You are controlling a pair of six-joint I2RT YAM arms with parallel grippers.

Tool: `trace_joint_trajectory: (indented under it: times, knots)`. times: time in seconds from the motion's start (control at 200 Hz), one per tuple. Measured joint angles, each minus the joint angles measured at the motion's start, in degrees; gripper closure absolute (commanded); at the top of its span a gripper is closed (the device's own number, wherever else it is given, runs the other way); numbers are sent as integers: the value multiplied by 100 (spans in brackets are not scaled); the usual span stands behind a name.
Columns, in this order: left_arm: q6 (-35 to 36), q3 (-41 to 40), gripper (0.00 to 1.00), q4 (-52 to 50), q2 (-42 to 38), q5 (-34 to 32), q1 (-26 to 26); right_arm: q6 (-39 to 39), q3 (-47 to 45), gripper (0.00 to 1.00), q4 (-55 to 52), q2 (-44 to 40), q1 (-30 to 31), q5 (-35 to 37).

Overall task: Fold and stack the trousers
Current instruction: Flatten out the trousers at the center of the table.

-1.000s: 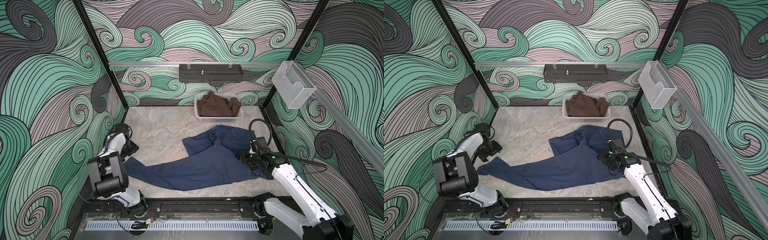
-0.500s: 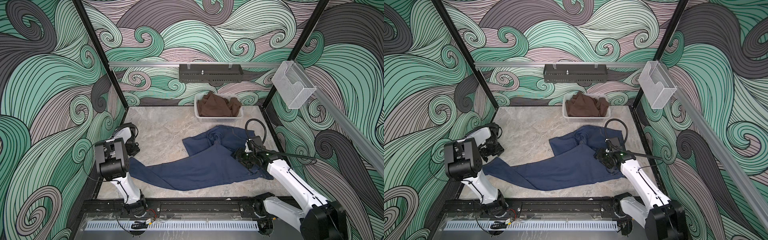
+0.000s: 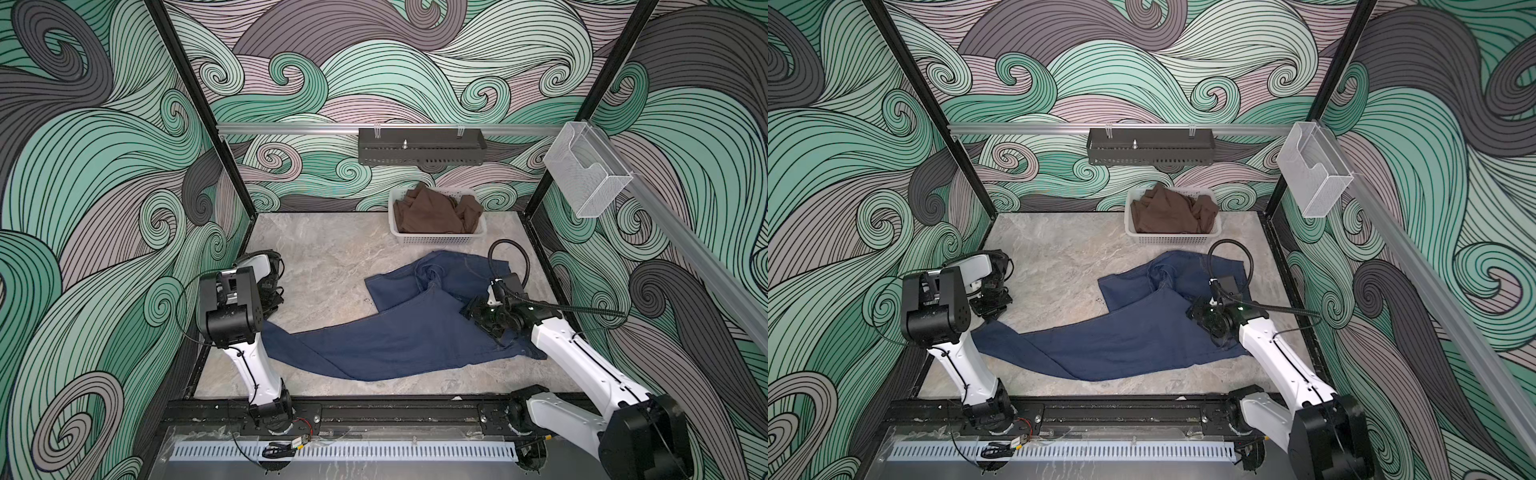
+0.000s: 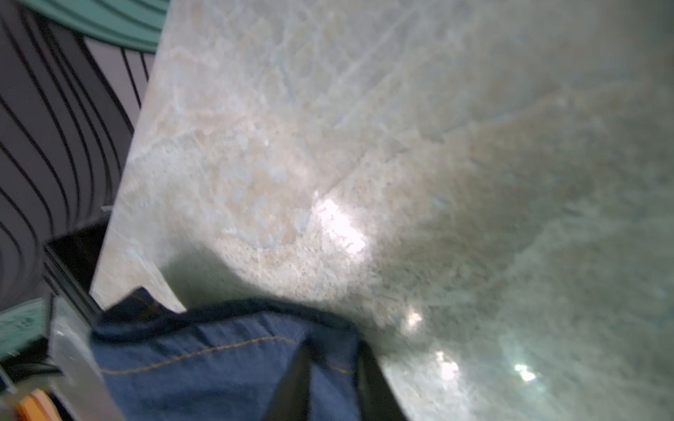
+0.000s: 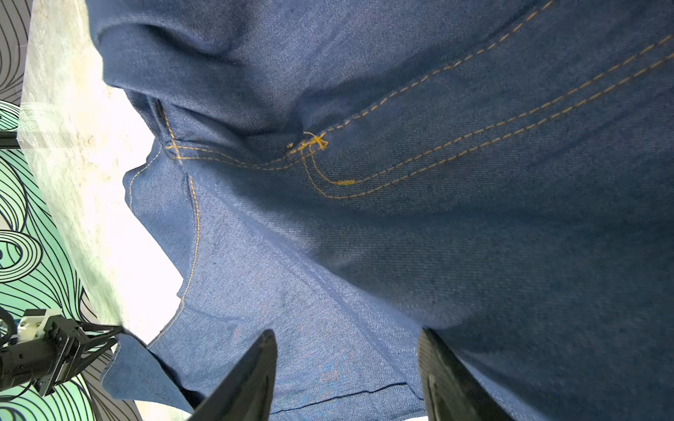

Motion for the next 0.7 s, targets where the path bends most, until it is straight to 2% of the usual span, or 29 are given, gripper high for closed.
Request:
trace_joint_trajectory:
  times: [0.175, 0.445, 0.555, 0.695]
  knots:
    - [57, 179, 100, -15, -358, 37, -81, -20, 2, 38, -48, -81, 0, 26]
    - [116, 1366, 100, 111, -2367, 302, -116, 28, 173, 39, -407, -343, -7, 116]
    - [103, 1099, 100, 144, -3134, 435, -61, 96, 278, 39, -560, -590, -7, 210]
    - [-52, 74, 100, 181, -3982, 518, 142, 164, 315, 39, -820, -846, -7, 330]
